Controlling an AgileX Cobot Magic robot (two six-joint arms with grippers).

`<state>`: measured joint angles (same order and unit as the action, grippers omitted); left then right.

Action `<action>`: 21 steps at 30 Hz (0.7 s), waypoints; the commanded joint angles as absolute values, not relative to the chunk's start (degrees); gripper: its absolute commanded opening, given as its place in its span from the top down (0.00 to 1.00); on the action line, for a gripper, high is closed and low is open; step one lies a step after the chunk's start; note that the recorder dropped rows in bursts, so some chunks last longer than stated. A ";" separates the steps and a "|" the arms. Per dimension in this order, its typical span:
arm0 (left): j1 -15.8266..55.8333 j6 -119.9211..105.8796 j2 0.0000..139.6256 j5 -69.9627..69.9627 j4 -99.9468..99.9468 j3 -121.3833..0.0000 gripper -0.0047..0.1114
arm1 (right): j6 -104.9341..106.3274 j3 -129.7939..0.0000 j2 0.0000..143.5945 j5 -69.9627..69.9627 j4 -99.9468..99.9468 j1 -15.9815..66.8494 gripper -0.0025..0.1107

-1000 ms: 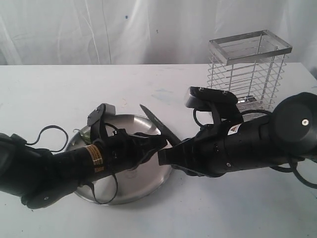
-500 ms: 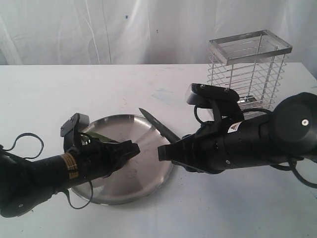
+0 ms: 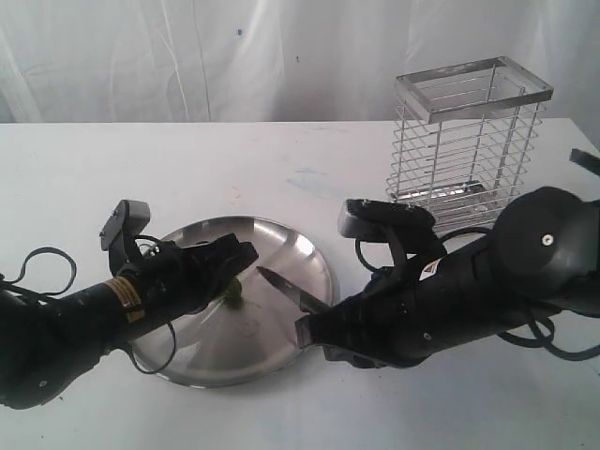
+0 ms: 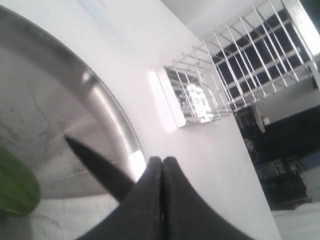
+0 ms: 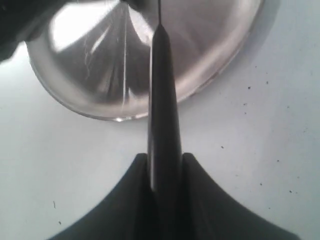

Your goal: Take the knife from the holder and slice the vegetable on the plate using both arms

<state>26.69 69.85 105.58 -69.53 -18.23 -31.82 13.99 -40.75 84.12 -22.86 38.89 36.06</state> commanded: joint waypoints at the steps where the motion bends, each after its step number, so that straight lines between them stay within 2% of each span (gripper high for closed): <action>1: 26.28 70.56 104.89 -69.96 -17.19 -31.48 0.96 | 13.31 -40.81 84.73 -19.60 39.40 35.93 0.98; 12: 26.28 66.76 104.89 -69.96 -17.21 -31.02 0.96 | 12.98 -40.57 87.42 -18.48 57.39 35.93 0.98; 21: 26.28 66.50 104.89 -69.96 -16.47 -31.02 0.96 | 21.31 -38.68 91.05 -19.33 70.42 35.93 0.98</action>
<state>26.52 67.07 105.58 -69.74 -16.66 -31.50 17.50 -39.59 90.02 -18.67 67.13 36.06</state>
